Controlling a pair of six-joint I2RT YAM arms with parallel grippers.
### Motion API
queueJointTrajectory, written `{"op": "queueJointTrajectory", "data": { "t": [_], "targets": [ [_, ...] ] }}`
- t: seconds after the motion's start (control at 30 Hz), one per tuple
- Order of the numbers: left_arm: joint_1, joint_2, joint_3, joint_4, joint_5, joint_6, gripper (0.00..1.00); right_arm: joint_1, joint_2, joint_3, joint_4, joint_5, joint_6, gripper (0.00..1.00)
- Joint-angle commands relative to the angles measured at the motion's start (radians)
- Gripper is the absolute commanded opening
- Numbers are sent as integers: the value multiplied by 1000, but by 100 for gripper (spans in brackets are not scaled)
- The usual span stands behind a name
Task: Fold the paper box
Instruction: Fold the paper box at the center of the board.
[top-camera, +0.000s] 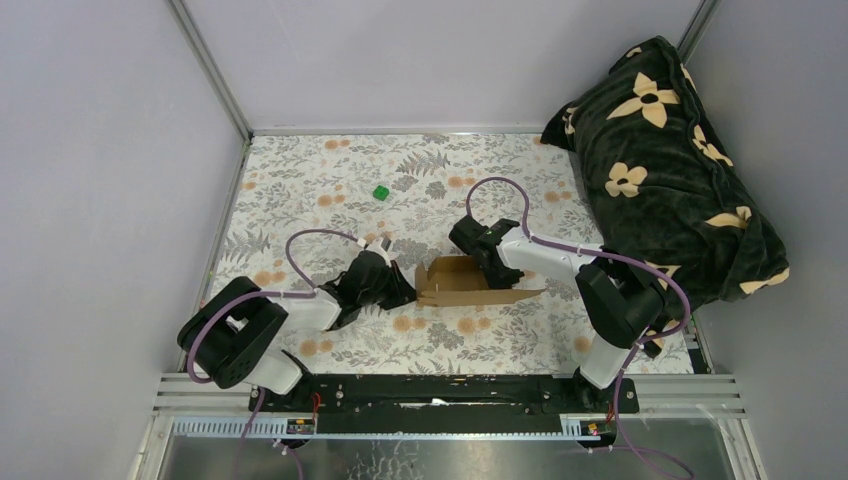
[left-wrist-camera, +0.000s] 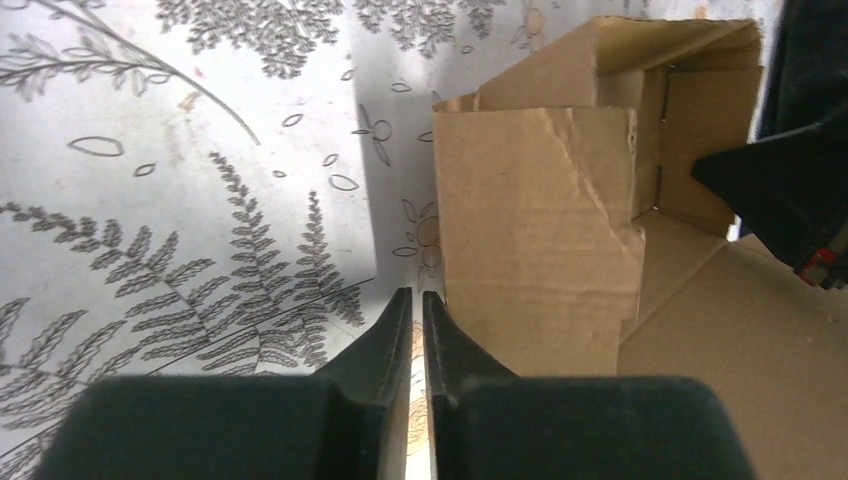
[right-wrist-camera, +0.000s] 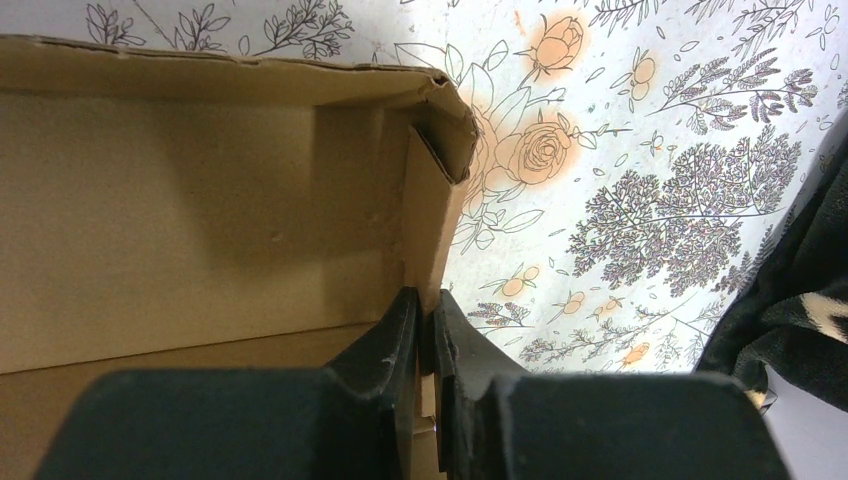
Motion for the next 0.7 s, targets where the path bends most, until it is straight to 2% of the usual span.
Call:
{"op": "queueJointTrajectory", "data": {
  "t": [0.0,0.27,0.43,0.67],
  "targets": [
    [-6,-4,-31,202,46,-23,16,-11,12,-33,13,-31,-9,4],
    [-7,19,-62,321,78,-43,21,-12,17,-33,14,-30,-13,4],
    [-7,4,-62,323,86,-37,22,-12,20,-29,10,-32,-15,4],
    [-6,-41,-58,295,83,-22,32,-12,23,-24,9,-30,-18,4]
  ]
}}
